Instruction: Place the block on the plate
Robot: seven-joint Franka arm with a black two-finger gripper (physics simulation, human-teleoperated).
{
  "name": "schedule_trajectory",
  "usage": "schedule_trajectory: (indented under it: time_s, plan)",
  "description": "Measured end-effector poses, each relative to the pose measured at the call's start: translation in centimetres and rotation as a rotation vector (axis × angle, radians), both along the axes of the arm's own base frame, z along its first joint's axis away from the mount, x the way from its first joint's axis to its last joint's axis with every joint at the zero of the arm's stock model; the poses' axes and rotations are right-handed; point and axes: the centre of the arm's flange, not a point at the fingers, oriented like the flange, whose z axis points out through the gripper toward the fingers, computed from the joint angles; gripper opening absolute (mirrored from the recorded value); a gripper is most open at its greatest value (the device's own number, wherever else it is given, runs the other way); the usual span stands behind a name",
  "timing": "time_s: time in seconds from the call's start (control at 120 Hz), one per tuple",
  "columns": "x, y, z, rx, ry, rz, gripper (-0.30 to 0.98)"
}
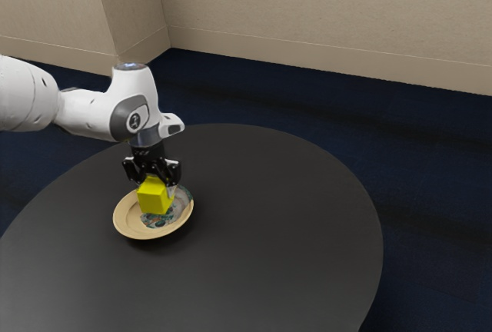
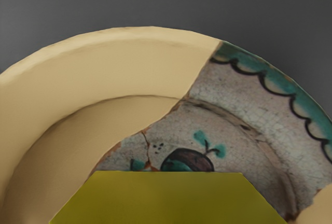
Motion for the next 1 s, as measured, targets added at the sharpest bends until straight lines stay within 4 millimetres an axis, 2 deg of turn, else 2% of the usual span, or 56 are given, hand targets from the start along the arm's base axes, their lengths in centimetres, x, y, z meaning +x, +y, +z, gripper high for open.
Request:
schedule_trajectory:
  time_s: [0.117, 0.275, 0.433, 0.617, 0.692, 0.742, 0.908, 1.0]
  plan:
    - [0.0, 0.5, -1.9, 0.0, 0.009, 0.009, 0.4]
    - [0.2, 0.6, -1.5, 0.0, -0.012, 0.015, 0.53]
    - [-0.7, -1.1, 4.6, -0.002, -0.093, -0.007, 0.61]
    - [-2.2, -4.6, 11.7, -0.003, -0.131, -0.091, 0.66]
    - [-1.5, -5.7, 15.8, 0.001, -0.158, -0.146, 0.66]
    - [-1.3, -6.4, 17.6, 0.002, -0.159, -0.186, 0.67]
    - [-1.5, -6.6, 22.6, -0.007, -0.146, -0.277, 0.68]
    - [-1.8, -6.9, 26.7, -0.008, -0.163, -0.324, 0.68]
